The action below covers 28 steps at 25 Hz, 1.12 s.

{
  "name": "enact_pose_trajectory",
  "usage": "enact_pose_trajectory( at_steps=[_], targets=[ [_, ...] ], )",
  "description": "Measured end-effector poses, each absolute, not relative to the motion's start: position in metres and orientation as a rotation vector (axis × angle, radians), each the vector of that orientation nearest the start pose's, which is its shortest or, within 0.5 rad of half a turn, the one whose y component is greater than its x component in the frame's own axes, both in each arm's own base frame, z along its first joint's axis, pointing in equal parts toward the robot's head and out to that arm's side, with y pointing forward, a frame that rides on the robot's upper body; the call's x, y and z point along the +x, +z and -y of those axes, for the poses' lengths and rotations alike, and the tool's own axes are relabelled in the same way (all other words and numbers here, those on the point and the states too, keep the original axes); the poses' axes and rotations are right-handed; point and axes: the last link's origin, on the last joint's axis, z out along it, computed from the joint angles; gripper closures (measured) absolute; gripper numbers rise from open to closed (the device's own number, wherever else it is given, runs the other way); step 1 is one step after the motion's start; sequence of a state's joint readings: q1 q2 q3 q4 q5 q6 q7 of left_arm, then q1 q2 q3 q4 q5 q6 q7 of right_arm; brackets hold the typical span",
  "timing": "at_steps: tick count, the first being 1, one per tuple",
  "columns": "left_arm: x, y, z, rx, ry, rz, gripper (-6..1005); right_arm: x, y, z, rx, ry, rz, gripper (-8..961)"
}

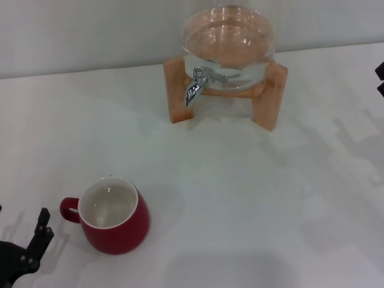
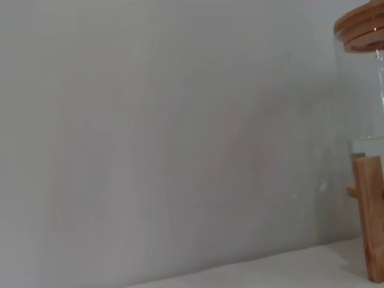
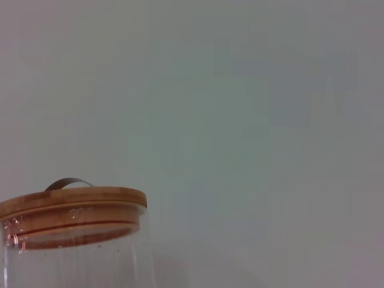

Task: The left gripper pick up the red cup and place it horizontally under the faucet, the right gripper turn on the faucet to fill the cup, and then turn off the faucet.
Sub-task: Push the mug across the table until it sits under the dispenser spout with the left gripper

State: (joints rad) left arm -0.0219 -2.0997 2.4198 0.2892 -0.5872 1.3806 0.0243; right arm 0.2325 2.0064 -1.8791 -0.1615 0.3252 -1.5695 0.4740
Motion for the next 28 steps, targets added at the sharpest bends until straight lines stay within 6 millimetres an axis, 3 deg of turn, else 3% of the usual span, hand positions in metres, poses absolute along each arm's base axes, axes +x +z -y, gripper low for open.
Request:
enact_pose_trajectory(
  at_steps=[28],
  targets=[
    [-0.3425, -0.0655, -0.1829, -1.82, -0.629, 0.446, 171, 0.3452, 0.0491, -0.2586, -1.51, 1.064, -0.448, 168]
  ],
)
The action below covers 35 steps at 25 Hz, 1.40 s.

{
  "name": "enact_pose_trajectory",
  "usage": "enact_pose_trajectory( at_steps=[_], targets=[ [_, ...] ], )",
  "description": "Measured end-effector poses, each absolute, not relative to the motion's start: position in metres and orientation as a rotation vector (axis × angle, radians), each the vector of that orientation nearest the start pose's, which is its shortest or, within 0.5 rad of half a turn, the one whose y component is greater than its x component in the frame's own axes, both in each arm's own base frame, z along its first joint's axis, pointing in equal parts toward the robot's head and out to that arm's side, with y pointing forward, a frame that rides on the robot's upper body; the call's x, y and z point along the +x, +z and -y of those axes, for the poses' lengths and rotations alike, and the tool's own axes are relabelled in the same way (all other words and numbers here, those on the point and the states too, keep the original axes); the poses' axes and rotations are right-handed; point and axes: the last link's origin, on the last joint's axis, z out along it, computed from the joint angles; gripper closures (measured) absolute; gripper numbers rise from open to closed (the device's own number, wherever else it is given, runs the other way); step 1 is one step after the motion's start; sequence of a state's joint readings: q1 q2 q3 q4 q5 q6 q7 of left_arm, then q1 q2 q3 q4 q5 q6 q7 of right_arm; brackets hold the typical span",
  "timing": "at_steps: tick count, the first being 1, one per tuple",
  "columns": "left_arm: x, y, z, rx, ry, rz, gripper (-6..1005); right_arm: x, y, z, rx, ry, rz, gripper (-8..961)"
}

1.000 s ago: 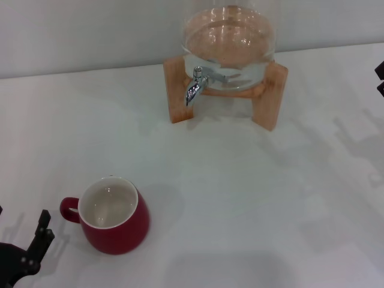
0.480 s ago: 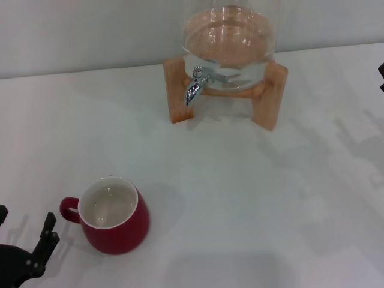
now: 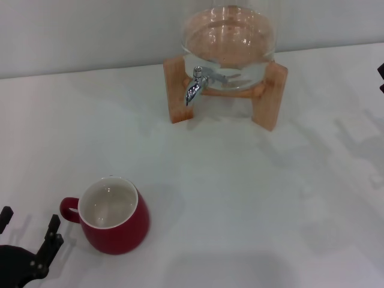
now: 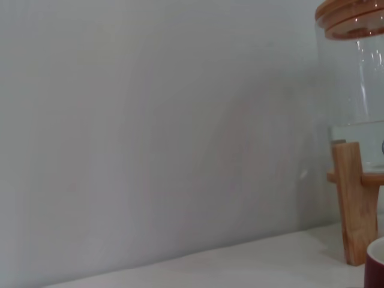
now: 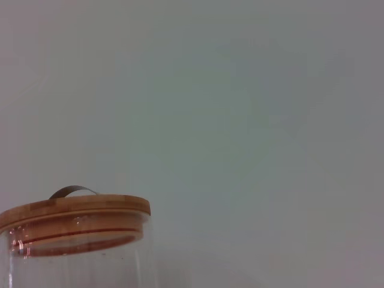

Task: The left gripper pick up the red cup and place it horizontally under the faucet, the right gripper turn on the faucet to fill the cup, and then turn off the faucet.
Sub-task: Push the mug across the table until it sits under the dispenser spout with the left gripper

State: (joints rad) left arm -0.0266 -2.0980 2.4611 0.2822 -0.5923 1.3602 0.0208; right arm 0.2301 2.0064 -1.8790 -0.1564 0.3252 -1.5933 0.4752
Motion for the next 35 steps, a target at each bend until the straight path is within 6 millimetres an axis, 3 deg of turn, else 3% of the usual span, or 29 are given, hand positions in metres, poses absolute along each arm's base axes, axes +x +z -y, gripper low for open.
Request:
enact_pose_trajectory(
  at_steps=[35],
  targets=[
    [-0.345, -0.07, -0.194, -1.874, -0.598, 0.449, 173, 0.345, 0.049, -0.259, -1.51, 1.062, -0.448, 168]
  ],
)
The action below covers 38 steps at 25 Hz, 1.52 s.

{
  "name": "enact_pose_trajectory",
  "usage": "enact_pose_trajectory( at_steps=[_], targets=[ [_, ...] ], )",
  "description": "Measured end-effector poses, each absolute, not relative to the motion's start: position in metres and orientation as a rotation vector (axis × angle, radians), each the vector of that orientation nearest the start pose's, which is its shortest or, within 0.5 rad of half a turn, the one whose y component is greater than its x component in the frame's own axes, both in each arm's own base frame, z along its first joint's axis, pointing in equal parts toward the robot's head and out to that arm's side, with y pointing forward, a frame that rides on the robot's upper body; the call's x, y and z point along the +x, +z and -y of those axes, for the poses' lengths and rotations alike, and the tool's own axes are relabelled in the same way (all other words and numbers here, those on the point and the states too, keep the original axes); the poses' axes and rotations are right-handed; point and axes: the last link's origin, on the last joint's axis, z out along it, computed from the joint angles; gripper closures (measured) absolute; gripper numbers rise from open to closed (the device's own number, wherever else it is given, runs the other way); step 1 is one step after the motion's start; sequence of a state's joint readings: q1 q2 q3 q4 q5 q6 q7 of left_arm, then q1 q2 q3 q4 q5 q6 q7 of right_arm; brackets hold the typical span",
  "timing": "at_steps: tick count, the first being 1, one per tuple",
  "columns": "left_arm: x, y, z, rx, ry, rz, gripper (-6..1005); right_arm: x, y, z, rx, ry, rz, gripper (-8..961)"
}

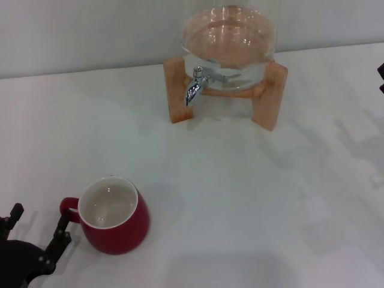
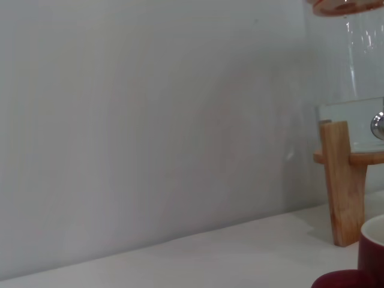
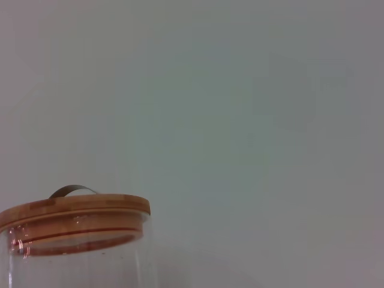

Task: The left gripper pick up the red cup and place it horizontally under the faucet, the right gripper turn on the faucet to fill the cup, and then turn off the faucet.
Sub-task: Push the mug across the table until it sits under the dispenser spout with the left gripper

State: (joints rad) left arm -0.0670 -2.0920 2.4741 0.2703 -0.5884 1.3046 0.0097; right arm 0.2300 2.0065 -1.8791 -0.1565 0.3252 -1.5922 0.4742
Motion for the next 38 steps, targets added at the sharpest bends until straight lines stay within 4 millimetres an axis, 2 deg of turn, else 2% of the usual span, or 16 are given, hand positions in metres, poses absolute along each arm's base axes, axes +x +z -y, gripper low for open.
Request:
enact_pose_trajectory(
  at_steps=[38],
  targets=[
    [-0.341, -0.069, -0.211, -1.902, -0.605, 0.409, 174, 0.344, 0.049, -0.257, -1.516, 1.073, -0.443, 169]
  ],
)
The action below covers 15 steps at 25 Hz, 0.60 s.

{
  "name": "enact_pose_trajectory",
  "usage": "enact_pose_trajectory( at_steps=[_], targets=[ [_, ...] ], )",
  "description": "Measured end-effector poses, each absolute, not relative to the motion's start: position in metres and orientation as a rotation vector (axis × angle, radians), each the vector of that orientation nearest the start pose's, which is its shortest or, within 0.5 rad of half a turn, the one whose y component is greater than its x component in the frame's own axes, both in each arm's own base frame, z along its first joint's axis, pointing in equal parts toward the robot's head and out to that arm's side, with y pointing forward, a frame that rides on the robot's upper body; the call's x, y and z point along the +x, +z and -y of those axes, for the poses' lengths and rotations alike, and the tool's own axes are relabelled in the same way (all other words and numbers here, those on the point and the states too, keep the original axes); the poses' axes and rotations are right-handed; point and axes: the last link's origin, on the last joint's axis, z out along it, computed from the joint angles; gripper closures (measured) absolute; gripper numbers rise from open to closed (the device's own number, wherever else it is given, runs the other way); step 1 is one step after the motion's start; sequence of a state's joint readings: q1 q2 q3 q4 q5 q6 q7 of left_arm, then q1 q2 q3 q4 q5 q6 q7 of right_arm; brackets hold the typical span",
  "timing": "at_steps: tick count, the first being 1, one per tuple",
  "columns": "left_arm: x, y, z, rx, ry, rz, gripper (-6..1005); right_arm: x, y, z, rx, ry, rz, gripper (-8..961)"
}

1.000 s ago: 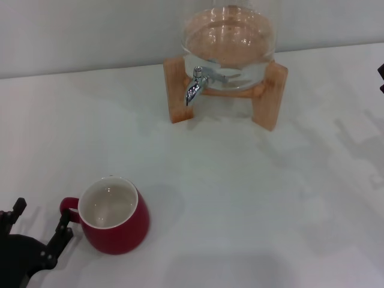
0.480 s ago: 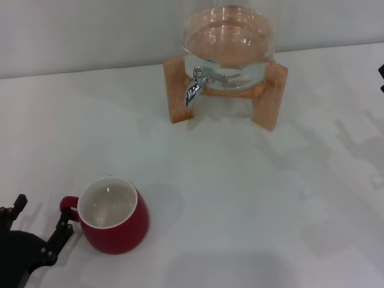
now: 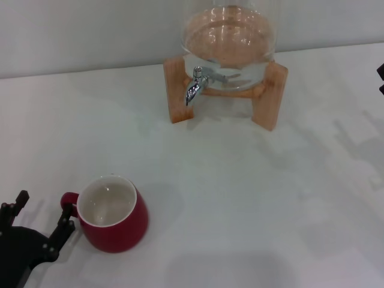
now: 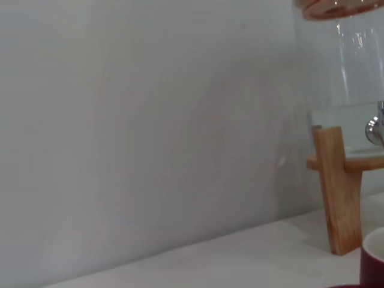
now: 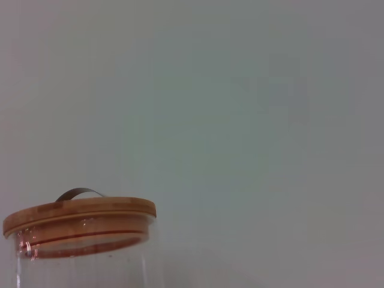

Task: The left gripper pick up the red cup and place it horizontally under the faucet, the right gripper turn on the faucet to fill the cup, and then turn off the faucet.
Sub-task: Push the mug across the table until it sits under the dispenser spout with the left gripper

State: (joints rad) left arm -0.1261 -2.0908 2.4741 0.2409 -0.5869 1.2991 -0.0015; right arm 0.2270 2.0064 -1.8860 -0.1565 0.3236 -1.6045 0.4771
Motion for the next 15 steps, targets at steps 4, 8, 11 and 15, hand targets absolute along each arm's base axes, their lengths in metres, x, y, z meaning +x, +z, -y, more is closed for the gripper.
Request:
enact_pose_trajectory(
  at_steps=[4, 8, 11, 15],
  targets=[
    [-0.3419, -0.0703, -0.2116, -1.912, -0.591, 0.416, 175, 0.344, 0.0484, -0.2567, -1.517, 1.073, -0.443, 169],
    [-0.3417, -0.0708, -0.2115, -1.916, -0.59, 0.415, 175, 0.3439, 0.0485, -0.2567, -1.517, 1.074, -0.441, 169],
    [-0.3418, -0.0708, -0.2115, -1.916, -0.59, 0.415, 176, 0.3438, 0.0485, -0.2567, -1.516, 1.074, -0.441, 169],
    [-0.3417, -0.0709, -0.2114, -1.917, -0.59, 0.415, 176, 0.3439, 0.0485, -0.2566, -1.516, 1.074, -0.441, 169]
  ],
)
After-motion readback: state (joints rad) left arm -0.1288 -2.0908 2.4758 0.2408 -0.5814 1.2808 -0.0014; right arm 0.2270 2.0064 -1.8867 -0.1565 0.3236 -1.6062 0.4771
